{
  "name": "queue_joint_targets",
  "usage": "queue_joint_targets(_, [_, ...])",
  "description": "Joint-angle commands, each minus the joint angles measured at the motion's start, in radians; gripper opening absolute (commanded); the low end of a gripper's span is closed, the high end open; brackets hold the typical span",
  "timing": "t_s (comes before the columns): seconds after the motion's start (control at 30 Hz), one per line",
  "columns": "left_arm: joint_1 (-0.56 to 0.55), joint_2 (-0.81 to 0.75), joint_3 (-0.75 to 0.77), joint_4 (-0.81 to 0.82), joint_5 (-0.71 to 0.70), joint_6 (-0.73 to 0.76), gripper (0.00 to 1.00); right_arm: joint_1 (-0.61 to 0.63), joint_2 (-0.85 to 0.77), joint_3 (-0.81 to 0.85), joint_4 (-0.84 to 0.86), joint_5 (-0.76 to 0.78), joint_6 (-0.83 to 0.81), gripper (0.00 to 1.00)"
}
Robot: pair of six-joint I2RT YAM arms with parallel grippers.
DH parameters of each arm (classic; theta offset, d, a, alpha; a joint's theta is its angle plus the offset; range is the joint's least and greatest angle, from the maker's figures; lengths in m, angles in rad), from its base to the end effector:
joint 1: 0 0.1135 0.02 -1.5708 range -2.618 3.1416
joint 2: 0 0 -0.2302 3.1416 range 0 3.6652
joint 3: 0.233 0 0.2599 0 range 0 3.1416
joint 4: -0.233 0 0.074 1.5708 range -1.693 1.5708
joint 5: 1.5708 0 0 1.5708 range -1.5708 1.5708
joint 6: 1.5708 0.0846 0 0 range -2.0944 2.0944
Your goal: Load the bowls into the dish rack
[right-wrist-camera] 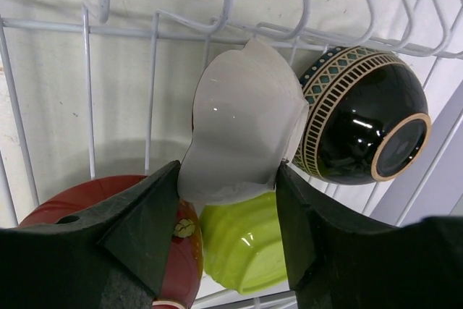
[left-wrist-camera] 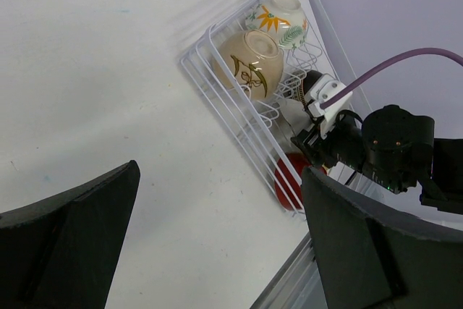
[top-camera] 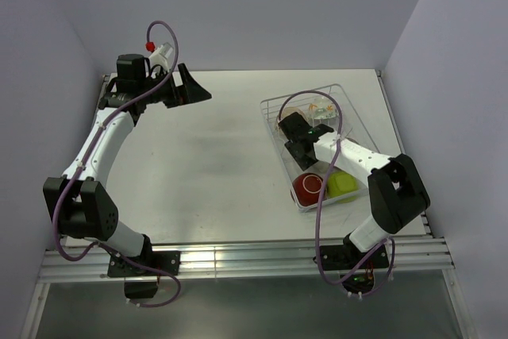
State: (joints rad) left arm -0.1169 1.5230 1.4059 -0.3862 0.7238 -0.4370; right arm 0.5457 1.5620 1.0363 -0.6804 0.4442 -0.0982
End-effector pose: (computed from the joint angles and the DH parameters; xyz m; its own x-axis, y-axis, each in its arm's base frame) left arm 0.3783 -0.1008 0.3072 -0.7148 -0.2353 -0.6585 0.3985 0.6367 -0.6601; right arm 0.2928 0.1352 0.1282 -0.7616 -0.5660 -0.3156 -0.4143 0.7997 -0.4345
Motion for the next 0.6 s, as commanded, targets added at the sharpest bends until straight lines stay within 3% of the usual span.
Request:
queue_joint_targets(0.0, [0.005,-0.034,-0.010,0.036,0.006,-0.011,0.99,0.008,0.006,0.019,0.030,-0.041,0.005,0.61])
queue_joint_targets(0.1, [0.006,-0.037,-0.010,0.033,0.005,-0.011,1.00,0.010,-0.003,0.033,0.013,-0.059,0.012,0.81])
queue_joint_targets(0.17, [0.006,-0.038,-0.012,0.033,0.005,-0.011,0.99,0.011,-0.003,0.036,0.010,-0.068,0.012,0.84])
queue_joint_targets(0.57, [0.013,-0.066,-0.028,0.055,0.008,-0.012,1.00,0.010,-0.069,0.106,-0.004,-0.121,0.026,0.86])
